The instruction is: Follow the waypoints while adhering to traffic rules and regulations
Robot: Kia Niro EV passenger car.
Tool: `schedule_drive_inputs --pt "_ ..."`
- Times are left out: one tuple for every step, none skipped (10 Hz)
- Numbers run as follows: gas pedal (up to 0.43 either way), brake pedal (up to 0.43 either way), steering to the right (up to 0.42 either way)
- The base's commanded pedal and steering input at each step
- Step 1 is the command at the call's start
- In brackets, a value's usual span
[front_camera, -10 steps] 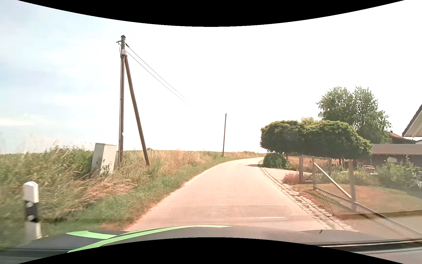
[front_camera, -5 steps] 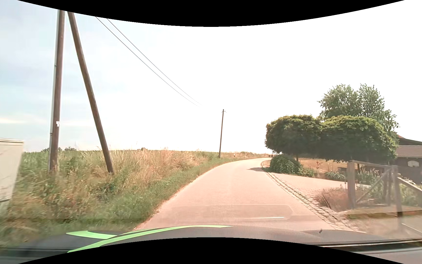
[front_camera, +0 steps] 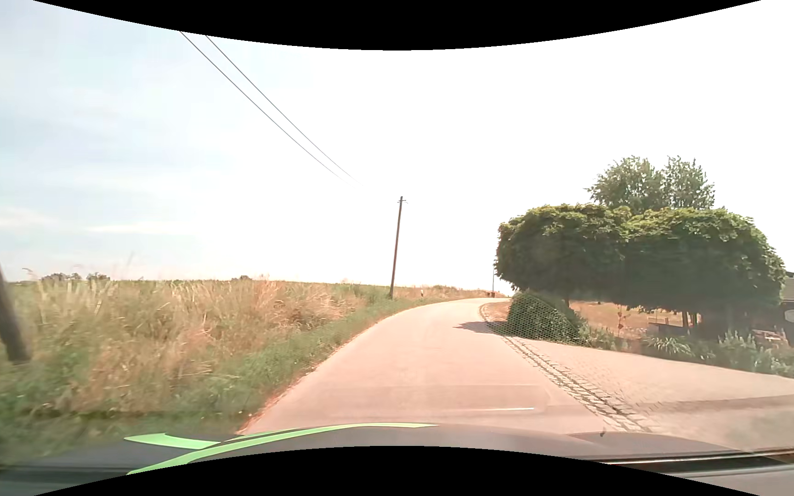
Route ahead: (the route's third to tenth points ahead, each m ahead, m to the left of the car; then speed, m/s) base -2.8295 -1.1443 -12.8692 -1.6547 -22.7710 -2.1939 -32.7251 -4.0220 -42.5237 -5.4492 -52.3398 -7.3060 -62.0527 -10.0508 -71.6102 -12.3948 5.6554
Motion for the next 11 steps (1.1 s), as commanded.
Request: schedule_drive_inputs --pt "0.000 0.152 0.193" --pt "0.000 0.152 0.230" --pt "0.000 0.140 0.261" --pt "0.000 0.140 0.305" --pt "0.000 0.140 0.350" --pt "0.000 0.140 0.384" --pt "0.000 0.134 0.432" --pt "0.000 0.140 0.478" --pt "0.000 0.128 0.523" --pt "0.000 0.110 0.550" --pt "0.000 0.085 0.583"
